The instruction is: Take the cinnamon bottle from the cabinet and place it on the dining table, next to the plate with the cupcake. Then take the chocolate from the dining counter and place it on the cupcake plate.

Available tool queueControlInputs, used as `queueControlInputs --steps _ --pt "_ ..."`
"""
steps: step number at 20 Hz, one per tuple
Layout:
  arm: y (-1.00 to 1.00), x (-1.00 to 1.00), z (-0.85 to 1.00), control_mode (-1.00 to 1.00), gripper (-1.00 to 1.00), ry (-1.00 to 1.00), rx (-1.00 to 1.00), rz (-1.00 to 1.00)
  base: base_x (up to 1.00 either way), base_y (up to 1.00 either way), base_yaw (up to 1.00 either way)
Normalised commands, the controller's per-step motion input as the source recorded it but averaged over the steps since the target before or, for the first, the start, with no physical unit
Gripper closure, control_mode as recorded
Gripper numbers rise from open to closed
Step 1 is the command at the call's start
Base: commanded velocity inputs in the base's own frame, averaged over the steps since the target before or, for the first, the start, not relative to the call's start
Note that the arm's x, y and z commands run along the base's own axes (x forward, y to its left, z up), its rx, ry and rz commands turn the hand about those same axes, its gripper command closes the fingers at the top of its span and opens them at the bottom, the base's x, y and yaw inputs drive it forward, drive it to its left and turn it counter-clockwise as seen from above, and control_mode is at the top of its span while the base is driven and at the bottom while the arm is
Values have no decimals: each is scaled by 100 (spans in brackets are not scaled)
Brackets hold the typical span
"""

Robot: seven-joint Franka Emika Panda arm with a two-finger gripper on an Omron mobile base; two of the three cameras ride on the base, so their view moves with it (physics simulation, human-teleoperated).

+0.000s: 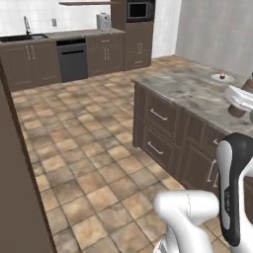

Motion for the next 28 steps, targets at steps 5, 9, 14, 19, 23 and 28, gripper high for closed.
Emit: queueControlInputs --steps 5,9,14,19,23,28 --pt "0 0 0 100 100 0 0 0 100 7 0" --pt "0 0 0 100 100 0 0 0 100 0 -1" --pt "0 0 0 100 100 0 0 0 100 0 -2" --pt "0 0 0 100 100 0 0 0 100 0 -1" --pt "0 0 0 100 100 0 0 0 100 5 -5" --pt "0 0 0 100 100 0 0 0 100 16 -14"
